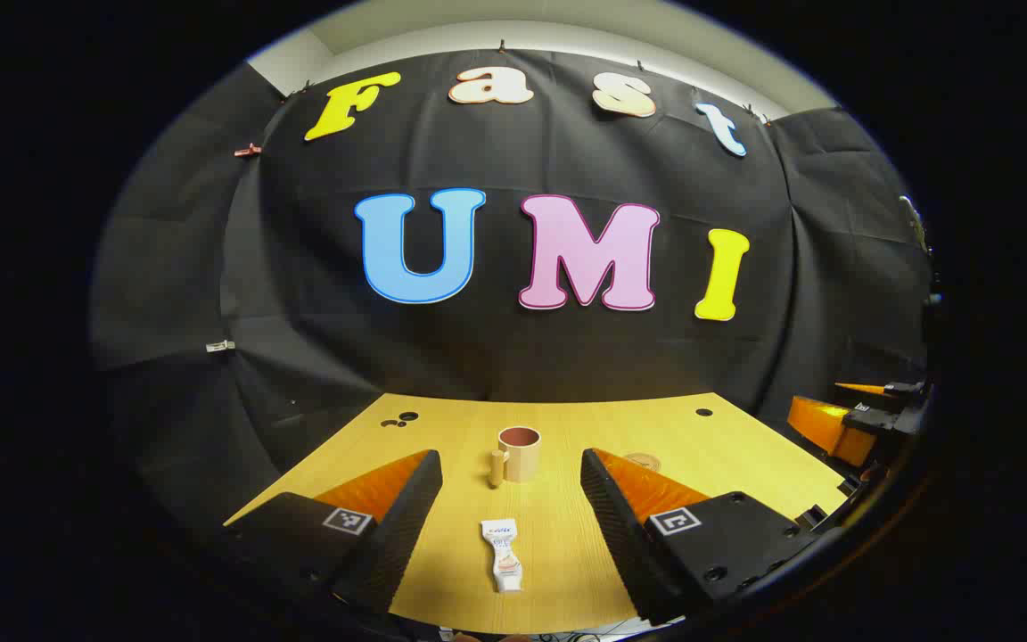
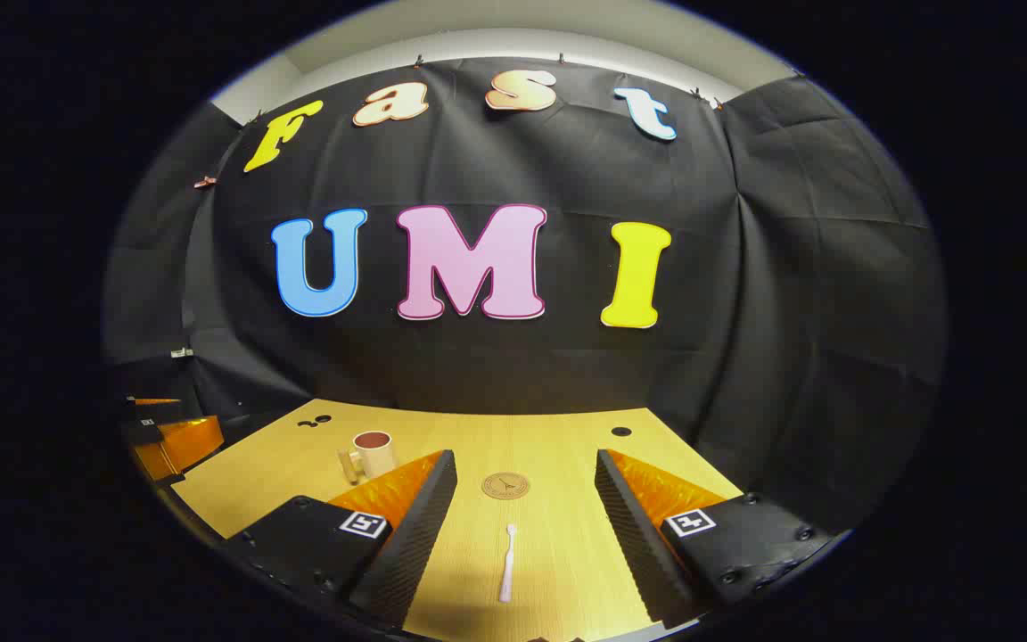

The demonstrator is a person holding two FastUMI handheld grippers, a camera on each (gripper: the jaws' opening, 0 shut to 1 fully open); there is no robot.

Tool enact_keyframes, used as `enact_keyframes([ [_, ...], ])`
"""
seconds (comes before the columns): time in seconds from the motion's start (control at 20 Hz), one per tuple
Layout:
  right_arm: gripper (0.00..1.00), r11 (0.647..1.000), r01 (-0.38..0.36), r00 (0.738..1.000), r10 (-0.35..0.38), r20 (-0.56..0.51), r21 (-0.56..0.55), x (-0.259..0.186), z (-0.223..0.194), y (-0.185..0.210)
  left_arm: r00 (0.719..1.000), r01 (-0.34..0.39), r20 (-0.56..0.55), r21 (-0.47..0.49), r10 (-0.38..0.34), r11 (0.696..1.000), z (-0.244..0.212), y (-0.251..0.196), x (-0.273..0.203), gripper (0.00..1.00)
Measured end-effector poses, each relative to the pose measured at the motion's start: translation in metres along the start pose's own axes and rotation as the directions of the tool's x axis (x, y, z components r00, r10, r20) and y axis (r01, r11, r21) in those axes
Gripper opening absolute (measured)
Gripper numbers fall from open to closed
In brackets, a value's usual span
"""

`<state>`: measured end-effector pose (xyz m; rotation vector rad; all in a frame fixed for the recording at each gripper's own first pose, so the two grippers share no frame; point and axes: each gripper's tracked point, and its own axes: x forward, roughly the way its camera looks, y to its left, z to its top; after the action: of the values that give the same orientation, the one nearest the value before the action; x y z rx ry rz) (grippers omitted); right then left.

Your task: Put the toothbrush and toothpaste on the desktop into the cup, then pick up the cup and place it on the coaster on the desktop.

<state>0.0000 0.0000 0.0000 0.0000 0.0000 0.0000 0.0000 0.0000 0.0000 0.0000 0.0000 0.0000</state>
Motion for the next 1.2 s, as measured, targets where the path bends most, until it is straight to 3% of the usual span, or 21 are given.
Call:
enact_keyframes([
  [1.2,0.96,0.999,-0.005,0.994,0.009,-0.106,0.042,0.037,-0.027,-0.007,0.993,-0.015,-0.12,0.007,0.016,1.0,-0.039,0.0,0.047,0.97],
])
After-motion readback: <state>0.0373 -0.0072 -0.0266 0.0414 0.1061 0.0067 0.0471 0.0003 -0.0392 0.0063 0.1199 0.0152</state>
